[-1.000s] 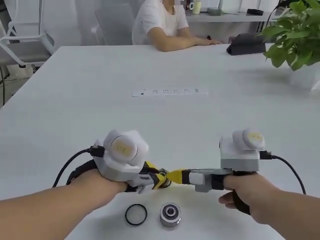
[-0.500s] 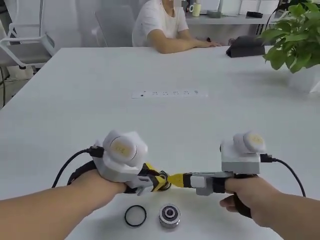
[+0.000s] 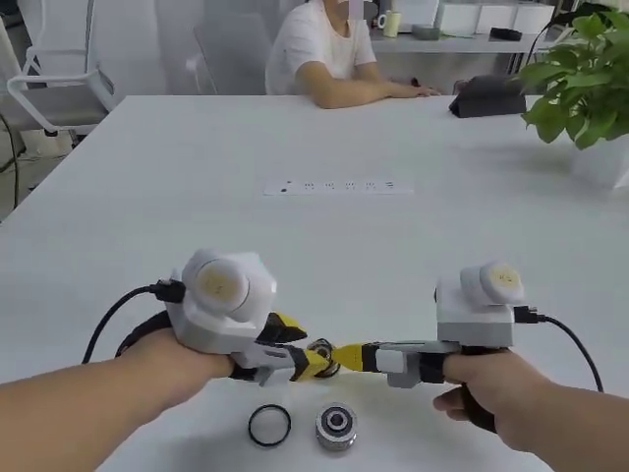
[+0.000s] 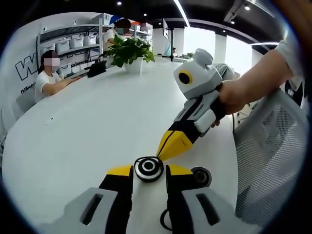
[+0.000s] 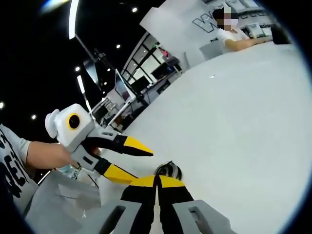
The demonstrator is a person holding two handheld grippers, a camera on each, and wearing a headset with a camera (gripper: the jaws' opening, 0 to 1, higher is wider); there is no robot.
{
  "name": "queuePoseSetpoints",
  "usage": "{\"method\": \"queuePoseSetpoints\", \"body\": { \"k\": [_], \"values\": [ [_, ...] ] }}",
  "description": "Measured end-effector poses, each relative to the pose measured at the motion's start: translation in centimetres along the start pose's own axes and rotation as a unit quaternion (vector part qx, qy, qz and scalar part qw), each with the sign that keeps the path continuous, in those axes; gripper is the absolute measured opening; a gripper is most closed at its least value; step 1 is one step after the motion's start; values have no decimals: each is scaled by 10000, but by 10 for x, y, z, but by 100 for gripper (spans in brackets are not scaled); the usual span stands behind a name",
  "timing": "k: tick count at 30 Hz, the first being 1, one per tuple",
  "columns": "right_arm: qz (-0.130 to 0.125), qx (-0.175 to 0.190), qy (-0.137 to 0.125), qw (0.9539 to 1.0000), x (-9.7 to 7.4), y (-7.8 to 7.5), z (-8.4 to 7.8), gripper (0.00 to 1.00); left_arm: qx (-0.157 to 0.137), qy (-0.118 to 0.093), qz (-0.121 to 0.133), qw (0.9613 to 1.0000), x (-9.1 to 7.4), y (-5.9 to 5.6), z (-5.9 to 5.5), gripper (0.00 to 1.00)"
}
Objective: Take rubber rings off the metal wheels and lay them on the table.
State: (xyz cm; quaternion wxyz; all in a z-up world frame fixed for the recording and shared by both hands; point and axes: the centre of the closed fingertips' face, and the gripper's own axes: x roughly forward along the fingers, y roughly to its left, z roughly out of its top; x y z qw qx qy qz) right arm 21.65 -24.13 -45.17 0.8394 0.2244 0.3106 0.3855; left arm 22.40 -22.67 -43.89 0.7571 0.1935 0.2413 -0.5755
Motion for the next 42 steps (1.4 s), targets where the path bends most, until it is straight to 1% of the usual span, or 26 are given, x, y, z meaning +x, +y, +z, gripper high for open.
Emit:
{"method": "queuePoseSetpoints", "body": {
  "k": [4,7,9,11,17,20,22,25,27,33,37,42],
  "values": [
    [33,-23,10,10000,0,3,0,0,-47,-46,8,10000,-13,2,-1,27],
    [90,-20,13,10000,-1,5,0,0,-181,-204,50,9996,-23,3,1,31],
    [154,-5,-28,9999,-1,8,2,0,-236,-254,50,9994,-28,4,2,33],
    [189,-5,-42,9998,-1,10,3,0,-231,-277,55,9993,-34,3,1,33],
    [303,-29,-35,9995,-2,19,3,0,-189,-415,-3,9990,-53,-3,2,42],
    [346,-24,-38,9994,-2,21,4,0,-226,-451,12,9987,-61,-6,1,44],
    [365,-28,-43,9993,-2,22,5,0,-241,-497,20,9985,-66,-7,2,46],
    [433,-31,-49,9990,-3,29,5,0,-250,-575,4,9980,-75,-12,4,51],
    [503,-61,1,9987,-1,34,4,0,-245,-621,5,9978,-81,-14,5,54],
    [687,-264,318,9968,6,48,-9,0,-266,-712,28,9971,-94,-17,4,58],
    [847,-215,454,9951,10,57,-15,0,-219,-732,68,9971,-102,-20,2,63],
    [905,-278,642,9934,14,63,-24,0,-315,-802,117,9962,-110,-21,0,65]
  ]
}}
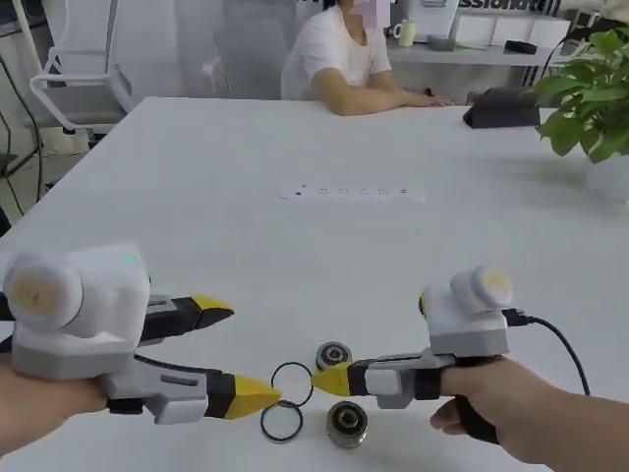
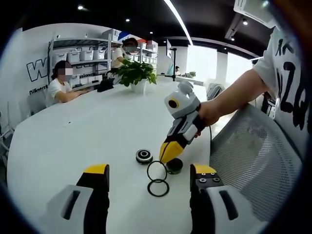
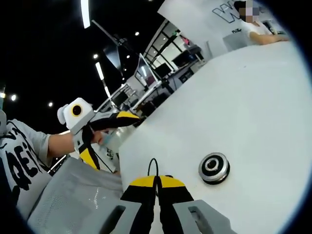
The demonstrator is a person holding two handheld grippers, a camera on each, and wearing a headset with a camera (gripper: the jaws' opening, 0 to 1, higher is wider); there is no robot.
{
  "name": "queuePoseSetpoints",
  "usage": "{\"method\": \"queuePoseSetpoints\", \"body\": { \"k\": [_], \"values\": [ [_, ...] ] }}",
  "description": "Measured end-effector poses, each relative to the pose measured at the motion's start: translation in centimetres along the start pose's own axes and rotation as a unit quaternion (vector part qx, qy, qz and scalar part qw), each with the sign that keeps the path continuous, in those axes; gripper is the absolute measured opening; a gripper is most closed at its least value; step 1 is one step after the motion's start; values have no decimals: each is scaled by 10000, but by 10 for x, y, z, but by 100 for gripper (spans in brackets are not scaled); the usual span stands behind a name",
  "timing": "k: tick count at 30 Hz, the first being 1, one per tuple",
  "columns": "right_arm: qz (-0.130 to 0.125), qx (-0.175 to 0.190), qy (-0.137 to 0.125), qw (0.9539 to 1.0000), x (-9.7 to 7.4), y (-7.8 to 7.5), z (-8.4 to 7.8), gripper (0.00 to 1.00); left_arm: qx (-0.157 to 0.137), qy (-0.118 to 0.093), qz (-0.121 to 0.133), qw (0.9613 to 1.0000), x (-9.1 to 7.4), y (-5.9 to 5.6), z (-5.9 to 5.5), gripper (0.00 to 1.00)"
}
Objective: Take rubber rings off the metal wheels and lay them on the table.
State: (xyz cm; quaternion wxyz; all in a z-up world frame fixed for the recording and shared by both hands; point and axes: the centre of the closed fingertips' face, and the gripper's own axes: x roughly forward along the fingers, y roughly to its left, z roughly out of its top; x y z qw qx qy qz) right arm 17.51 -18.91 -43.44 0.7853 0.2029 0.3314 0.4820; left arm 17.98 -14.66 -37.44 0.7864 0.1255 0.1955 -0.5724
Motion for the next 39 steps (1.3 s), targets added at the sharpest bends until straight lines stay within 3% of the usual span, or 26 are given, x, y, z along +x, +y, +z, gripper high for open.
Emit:
{"method": "queuePoseSetpoints", "body": {
  "k": [11,23,36,39],
  "values": [
    [17,45,328,9995,11,4,-14,0,-41,65,129,9999,-14,4,-13,69],
    [-205,-88,663,9975,18,-4,-27,0,-67,115,162,9998,-18,2,-19,69],
    [-384,-441,662,9961,19,-7,-25,0,-12,197,186,9996,-19,3,-23,68],
    [-471,-515,640,9955,18,-10,-23,7,-38,182,195,9996,-20,4,-23,68]
  ]
}}
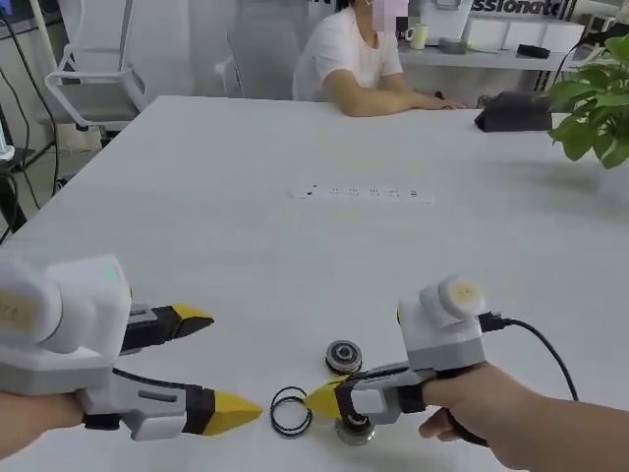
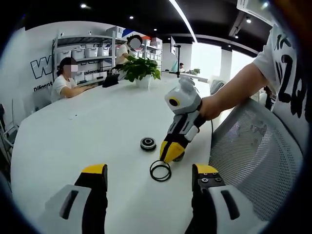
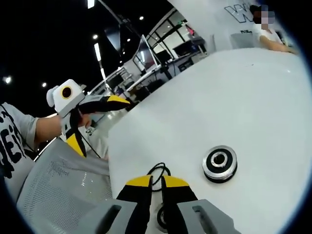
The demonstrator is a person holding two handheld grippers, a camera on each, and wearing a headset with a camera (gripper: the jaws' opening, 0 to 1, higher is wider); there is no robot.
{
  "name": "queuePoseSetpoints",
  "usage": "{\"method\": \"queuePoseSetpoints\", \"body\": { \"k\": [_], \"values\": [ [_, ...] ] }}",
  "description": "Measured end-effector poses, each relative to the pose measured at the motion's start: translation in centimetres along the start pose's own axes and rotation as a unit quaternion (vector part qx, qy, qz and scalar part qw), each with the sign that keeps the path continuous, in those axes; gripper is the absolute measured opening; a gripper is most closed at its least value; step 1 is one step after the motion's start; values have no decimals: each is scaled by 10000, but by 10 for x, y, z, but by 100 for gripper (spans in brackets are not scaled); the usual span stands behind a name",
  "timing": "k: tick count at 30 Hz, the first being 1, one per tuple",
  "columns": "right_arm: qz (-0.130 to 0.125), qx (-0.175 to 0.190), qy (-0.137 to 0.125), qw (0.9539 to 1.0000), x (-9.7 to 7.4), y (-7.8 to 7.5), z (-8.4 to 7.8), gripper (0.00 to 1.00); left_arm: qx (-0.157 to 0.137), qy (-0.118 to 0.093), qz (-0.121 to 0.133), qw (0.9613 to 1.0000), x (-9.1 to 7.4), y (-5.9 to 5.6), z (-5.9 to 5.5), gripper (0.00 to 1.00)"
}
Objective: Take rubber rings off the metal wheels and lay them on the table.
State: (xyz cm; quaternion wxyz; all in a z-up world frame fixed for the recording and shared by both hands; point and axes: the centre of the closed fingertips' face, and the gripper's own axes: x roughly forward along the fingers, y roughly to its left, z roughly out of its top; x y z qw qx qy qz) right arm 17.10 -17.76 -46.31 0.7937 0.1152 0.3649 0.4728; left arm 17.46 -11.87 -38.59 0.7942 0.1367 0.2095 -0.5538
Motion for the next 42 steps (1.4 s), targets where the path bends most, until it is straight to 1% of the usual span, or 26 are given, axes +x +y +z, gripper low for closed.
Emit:
{"method": "queuePoseSetpoints", "body": {
  "k": [2,5,12,15,19,21,22,26,29,32,35,39,42],
  "values": [
    [-8,-4,-6,10000,-1,0,0,9,-26,-4,4,10000,0,0,0,68],
    [24,11,-35,10000,-3,1,0,9,-17,11,7,10000,0,0,-1,68],
    [-52,-75,-34,10000,-8,-1,0,13,-29,46,-28,10000,2,-1,-1,68],
    [-114,-92,-99,9998,-12,-4,3,15,-21,41,-46,10000,3,-2,1,68],
    [-182,-90,-247,9995,-19,-8,10,16,-23,23,-75,10000,7,-1,4,68],
    [-244,-133,-258,9993,-21,-11,12,16,-20,27,-81,10000,9,0,4,67],
    [-268,-163,-255,9992,-22,-13,13,16,-24,29,-79,10000,10,1,5,67],
    [-344,-148,-389,9985,-30,-19,18,17,-56,12,-93,9999,15,3,8,66],
    [-461,-180,-455,9977,-35,-25,22,18,-41,12,-108,9999,19,5,10,66],
    [-487,-161,-484,9975,-37,-28,23,18,-62,-4,-132,9999,24,7,14,65],
    [-600,-215,-540,9965,-42,-35,26,19,-94,-25,-160,9998,30,9,18,64],
    [-734,-266,-613,9951,-47,-43,28,19,-39,-11,-196,9998,38,11,22,63],
    [-862,-274,-639,9938,-51,-53,28,20,-25,-13,-233,9997,45,11,25,62]
  ]
}}
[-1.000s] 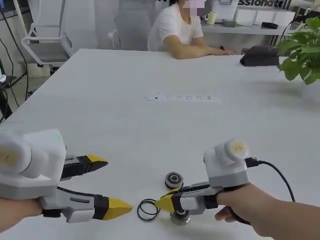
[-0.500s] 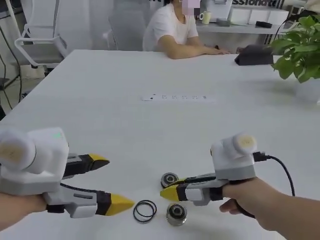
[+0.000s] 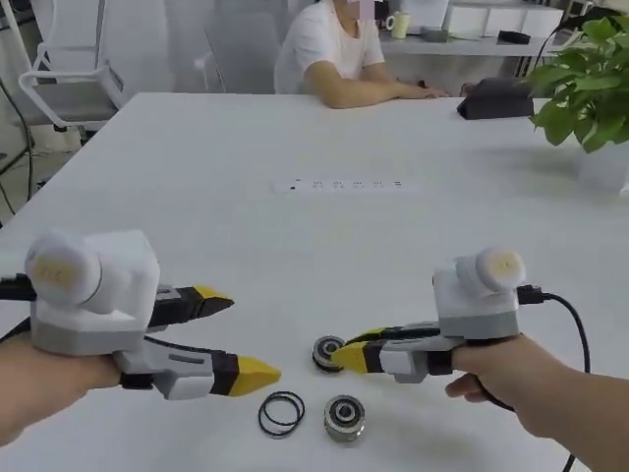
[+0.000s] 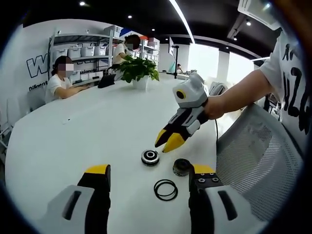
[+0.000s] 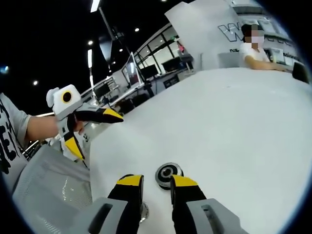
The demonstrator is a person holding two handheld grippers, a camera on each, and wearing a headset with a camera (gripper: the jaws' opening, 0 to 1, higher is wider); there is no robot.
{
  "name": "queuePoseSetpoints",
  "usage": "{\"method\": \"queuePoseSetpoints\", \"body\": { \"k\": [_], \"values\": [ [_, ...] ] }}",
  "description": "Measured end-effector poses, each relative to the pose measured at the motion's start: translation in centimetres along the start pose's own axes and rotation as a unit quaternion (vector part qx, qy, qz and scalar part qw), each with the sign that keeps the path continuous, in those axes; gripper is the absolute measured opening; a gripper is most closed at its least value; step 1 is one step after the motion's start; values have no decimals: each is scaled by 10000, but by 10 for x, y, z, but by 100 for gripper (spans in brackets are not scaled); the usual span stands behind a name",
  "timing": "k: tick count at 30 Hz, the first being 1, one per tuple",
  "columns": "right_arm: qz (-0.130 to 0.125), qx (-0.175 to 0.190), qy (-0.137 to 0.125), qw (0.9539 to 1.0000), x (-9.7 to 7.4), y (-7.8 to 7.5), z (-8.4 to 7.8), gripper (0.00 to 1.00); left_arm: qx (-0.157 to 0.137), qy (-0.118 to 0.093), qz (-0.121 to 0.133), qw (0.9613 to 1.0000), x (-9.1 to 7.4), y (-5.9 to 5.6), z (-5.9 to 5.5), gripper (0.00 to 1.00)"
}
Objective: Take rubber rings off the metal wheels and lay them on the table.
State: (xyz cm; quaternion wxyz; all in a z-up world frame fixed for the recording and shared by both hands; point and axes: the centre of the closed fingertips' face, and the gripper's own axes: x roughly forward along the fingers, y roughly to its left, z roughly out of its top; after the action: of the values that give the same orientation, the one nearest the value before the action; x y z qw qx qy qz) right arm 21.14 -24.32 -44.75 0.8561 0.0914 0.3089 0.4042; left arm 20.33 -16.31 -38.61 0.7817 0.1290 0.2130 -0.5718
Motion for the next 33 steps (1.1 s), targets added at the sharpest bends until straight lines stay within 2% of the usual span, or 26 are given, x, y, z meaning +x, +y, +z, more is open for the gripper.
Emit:
{"method": "queuePoseSetpoints", "body": {
  "k": [5,9,16,25,29,33],
  "values": [
    [-157,-193,118,9996,-2,-11,-6,20,-11,41,-60,10000,12,2,1,60],
    [-211,-334,226,9990,-1,-15,-13,19,-16,31,-97,9999,21,3,2,52],
    [-232,-656,435,9966,4,-18,-21,18,15,107,-190,9998,40,4,1,50],
    [-230,-902,464,9946,10,-20,-22,16,-80,339,-338,9988,62,2,-13,46],
    [-235,-1079,472,9928,12,-20,-22,15,-89,470,-400,9981,69,2,-20,40],
    [-220,-1215,483,9912,12,-19,-22,14,-92,524,-442,9976,77,-1,-22,39]
  ]
}}
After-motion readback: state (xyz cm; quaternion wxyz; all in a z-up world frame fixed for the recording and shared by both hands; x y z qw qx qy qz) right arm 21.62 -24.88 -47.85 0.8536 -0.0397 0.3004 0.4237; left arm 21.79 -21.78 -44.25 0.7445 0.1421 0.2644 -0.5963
